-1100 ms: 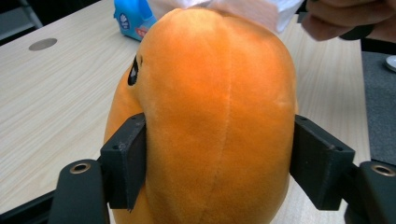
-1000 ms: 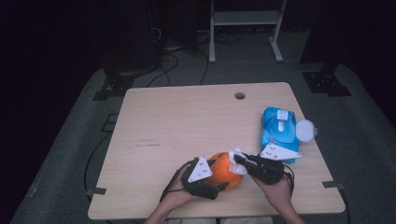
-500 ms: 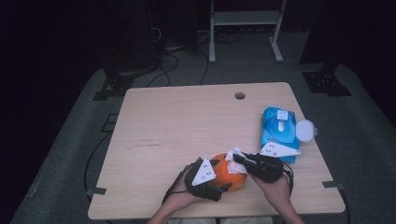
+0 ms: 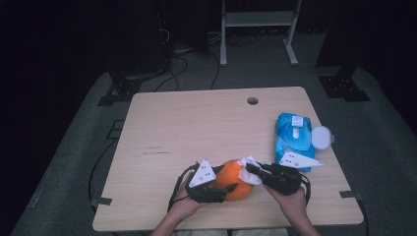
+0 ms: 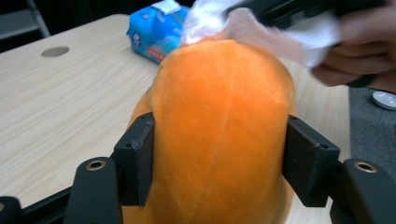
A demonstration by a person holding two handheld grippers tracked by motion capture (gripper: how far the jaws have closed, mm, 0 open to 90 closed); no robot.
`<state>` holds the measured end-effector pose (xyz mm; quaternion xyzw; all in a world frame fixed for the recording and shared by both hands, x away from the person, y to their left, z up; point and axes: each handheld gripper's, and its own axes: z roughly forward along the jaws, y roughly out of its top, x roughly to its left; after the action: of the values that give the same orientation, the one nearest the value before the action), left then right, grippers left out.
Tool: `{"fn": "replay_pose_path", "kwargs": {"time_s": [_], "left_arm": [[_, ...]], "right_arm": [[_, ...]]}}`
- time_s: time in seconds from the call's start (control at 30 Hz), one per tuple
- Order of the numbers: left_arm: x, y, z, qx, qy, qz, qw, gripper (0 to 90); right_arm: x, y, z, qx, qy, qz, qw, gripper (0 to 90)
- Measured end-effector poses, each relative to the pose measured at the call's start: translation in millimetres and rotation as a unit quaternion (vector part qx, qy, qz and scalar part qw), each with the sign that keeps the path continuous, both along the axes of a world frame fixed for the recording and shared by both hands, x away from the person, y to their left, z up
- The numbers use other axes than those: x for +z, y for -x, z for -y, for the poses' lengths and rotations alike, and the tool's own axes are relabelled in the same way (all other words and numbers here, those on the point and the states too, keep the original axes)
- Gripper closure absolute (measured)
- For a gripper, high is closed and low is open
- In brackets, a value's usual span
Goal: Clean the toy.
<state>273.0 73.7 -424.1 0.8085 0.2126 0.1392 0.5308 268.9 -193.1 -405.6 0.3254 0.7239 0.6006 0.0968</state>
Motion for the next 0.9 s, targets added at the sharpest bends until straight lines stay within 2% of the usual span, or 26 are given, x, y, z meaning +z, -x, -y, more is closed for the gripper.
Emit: {"fn": "replay_pose_path", "kwargs": {"time_s": [0.1,0.2,0.3,0.37,0.43,0.5,0.6,0.7,0.77,0.83,0.9], "left_arm": [[2.0,-0.8,-3.7,0.001,0.006,-0.006,1.0,35.2],[5.0,0.3,-5.6,0.004,0.008,-0.005,0.9999,35.2],[6.2,-0.6,-7.0,0.005,0.008,-0.008,0.9999,35.2],[5.3,-0.5,-6.9,0.005,0.005,-0.013,0.9999,35.2],[5.0,-0.1,-5.9,0.001,0.002,-0.011,0.9999,35.2],[5.3,-0.1,-5.5,0.001,-0.001,-0.011,0.9999,35.1],[3.5,-0.2,-4.6,-0.002,-0.003,-0.012,0.9999,34.5],[1.9,-1.5,-3.1,-0.007,-0.009,-0.012,0.9999,26.9],[0.3,-3.9,-4.1,-0.007,-0.008,-0.008,0.9999,19.6],[-2.2,-6.8,-5.6,-0.003,-0.01,-0.016,0.9998,13.8],[-6.3,-8.0,-5.8,-0.009,-0.019,-0.021,0.9996,12.8]], "right_arm": [[1.2,2.7,-5.6,0.009,0.01,0.007,0.9999,81.5],[-7.8,-5.6,2.4,-0.012,0.014,-0.009,0.9998,81.4],[-13.1,-6.9,5.2,-0.017,0.01,-0.022,0.9996,81.5],[-8.1,-1.8,-0.9,-0.001,0.002,-0.014,0.9999,81.5],[-1.8,3.8,-9.6,0.02,0.006,0.004,0.9998,81.4],[-0.7,4.9,-13.2,0.019,0.019,0.016,0.9995,81.2],[-8.4,-2.6,-4.5,-0.004,0.018,-0.003,0.9998,81.1],[-16.8,-8.4,2.2,-0.02,0.017,-0.018,0.9995,81.0],[-18.0,-9.0,1.5,-0.022,0.022,-0.016,0.9994,81.0],[-17.8,-9.6,1.2,-0.021,0.024,-0.015,0.9994,80.9],[-17.7,-10.0,1.2,-0.021,0.025,-0.018,0.9993,80.6]]}}
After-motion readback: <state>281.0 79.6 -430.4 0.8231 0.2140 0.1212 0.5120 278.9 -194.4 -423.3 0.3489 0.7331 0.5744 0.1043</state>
